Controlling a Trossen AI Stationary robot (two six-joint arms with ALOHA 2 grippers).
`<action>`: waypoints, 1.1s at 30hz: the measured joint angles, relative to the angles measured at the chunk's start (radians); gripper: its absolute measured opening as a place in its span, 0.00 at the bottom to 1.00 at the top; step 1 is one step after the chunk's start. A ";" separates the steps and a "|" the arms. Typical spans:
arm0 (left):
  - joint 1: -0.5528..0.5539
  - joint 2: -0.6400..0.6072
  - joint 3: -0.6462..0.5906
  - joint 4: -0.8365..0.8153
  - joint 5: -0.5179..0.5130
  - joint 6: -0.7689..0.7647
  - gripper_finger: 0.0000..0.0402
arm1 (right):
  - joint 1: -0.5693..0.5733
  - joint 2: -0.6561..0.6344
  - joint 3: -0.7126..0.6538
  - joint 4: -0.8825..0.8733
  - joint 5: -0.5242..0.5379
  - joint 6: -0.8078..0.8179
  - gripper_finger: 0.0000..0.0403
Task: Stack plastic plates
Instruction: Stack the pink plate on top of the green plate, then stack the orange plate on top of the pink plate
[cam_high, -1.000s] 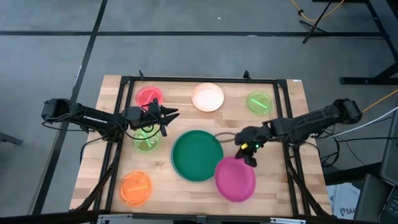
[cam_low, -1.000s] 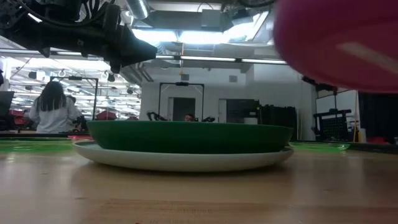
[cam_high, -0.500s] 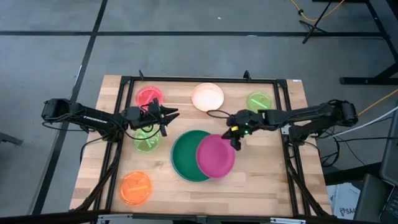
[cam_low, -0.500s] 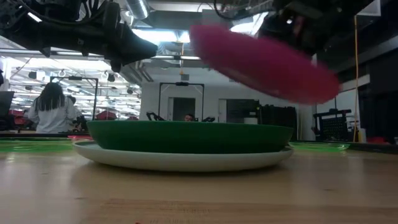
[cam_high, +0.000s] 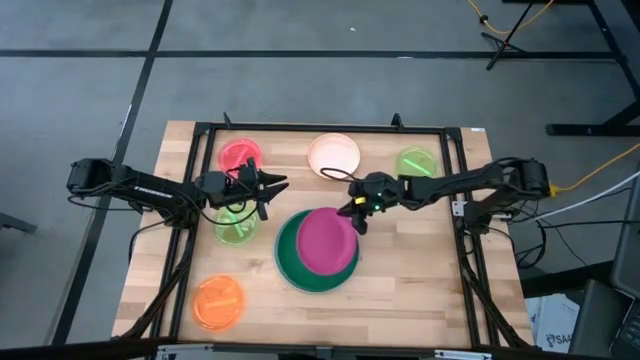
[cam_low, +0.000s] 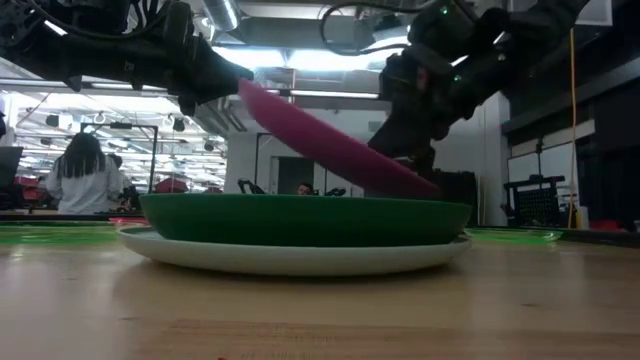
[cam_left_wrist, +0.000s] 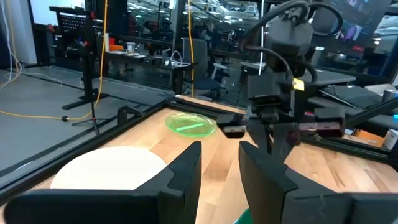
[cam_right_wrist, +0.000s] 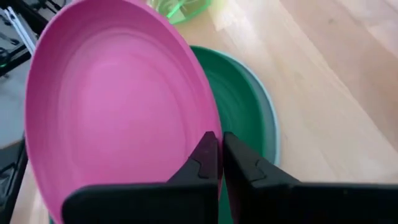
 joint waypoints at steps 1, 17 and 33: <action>0.000 0.000 0.000 0.000 0.000 0.000 0.25 | 0.000 0.014 0.000 0.023 0.000 0.000 0.00; 0.000 0.000 0.000 -0.001 0.000 0.000 0.25 | 0.001 0.154 0.000 0.111 -0.079 -0.011 0.00; 0.000 0.000 0.000 -0.002 0.000 -0.023 0.25 | -0.006 0.104 0.000 0.071 -0.094 -0.109 0.32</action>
